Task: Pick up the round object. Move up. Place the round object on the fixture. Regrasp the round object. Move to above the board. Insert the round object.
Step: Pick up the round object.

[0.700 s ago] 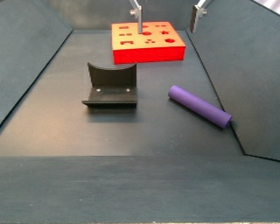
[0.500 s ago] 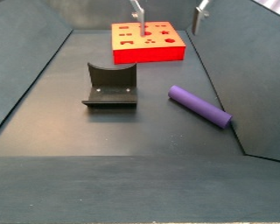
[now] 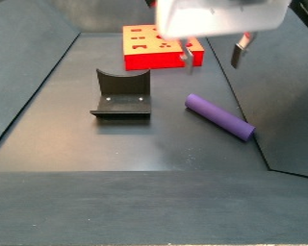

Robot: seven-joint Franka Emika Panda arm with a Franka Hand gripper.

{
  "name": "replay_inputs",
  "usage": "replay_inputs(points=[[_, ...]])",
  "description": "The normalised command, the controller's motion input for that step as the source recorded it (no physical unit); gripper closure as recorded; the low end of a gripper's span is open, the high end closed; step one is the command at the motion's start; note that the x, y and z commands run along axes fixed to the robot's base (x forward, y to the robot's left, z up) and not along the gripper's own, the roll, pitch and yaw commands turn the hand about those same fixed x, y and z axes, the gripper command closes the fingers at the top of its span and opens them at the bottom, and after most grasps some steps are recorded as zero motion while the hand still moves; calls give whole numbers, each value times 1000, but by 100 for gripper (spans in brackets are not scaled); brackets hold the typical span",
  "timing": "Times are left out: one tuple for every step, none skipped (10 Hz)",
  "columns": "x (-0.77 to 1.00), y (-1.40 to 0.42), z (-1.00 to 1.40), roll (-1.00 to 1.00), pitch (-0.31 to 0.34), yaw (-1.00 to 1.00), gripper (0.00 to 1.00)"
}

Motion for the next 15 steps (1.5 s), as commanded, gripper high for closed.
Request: replay_inputs(points=[[-357,-311,-489,-10,-30,543,0],[-289,-317,-369,-46,-66,563,0],[-334,-166,-531,-37,-147,617,0],[-129,306,-503,-99,-103,606,0],[0,400,-377,-120,-54,549,0],[-51,466,-534,-161,-133,389,0],[-237,417,-577,-174,-234,360,0],[-149,334,-586,-164,-230,369,0],[46,217,-646,-167,-130,283,0],[60,149,-646,-164,-144,269,0],[0,37,-589,-164,-219,251,0],[0,0,-534,-176,-224,186,0],[229,-103,-443,-216,-186,163,0],[254,-151,-460,-231,-210,171,0],[277,-180,-480,-227,-206,137,0]])
